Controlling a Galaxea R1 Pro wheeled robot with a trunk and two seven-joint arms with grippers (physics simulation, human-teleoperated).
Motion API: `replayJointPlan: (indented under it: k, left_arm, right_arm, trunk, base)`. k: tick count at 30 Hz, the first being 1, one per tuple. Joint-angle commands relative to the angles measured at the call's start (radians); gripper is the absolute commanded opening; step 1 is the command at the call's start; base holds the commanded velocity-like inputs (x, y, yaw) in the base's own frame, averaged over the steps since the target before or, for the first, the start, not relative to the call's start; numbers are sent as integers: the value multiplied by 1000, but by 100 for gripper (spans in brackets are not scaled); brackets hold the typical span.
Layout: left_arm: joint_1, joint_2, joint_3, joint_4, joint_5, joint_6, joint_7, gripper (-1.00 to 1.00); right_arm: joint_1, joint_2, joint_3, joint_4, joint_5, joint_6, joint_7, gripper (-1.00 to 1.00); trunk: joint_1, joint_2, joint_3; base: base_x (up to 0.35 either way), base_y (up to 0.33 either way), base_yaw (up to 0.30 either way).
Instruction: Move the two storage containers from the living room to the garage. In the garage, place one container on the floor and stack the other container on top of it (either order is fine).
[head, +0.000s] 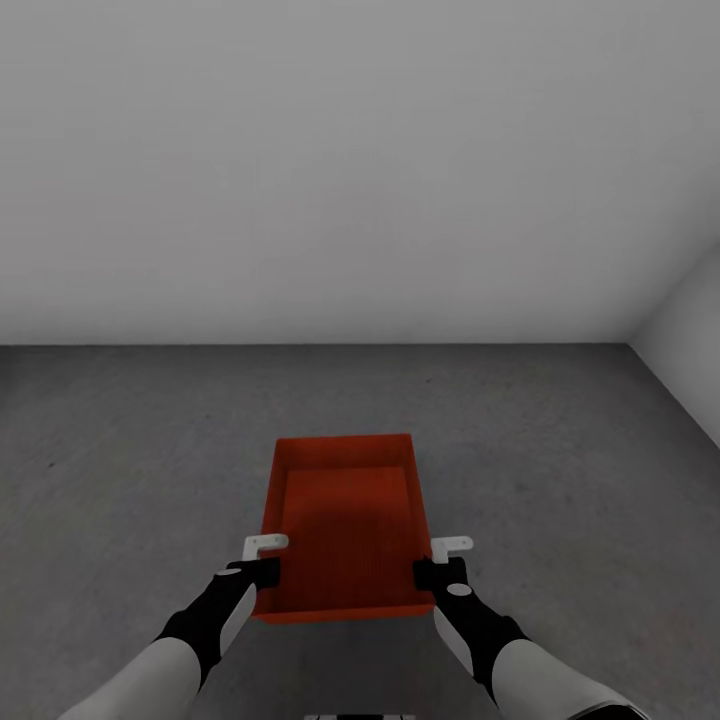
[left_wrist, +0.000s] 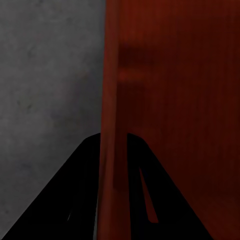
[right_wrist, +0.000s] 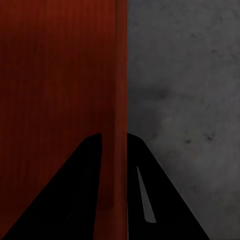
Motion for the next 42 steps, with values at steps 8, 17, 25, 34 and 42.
replayJointPlan:
  k: [8,17,25,34,42]
  left_arm:
    - [0,23,3,-5,-18,7,12,-100]
    - [0,23,3,-6,-18,7,12,-100]
    - [0,23,3,-7,-18,7,12,-100]
    - [0,23,3,-7,-18,7,12,-100]
    - [0,23,3,-7,-18,7,12,-100]
  right_arm:
    - [-1,0,-20,3,-11,-9,-11,-100]
    - [-1,0,-20,3,-11,-10,-11,-100]
    - [-1,0,-20,3,-11,-10,-12,-100]
    - [-1,0,-20,3,-11,-4,-13,-100]
    - [-1,0,-20,3,-11,-6,-14,-100]
  trunk:
    - [11,-22,-10]
    - [38,-71,-32]
    - [61,-113,-51]
    - [61,-113,-51]
    - [61,-113,-51]
  base:
    - [0,0,0]
    - [0,0,0]
    - [0,0,0]
    - [0,0,0]
    - [0,0,0]
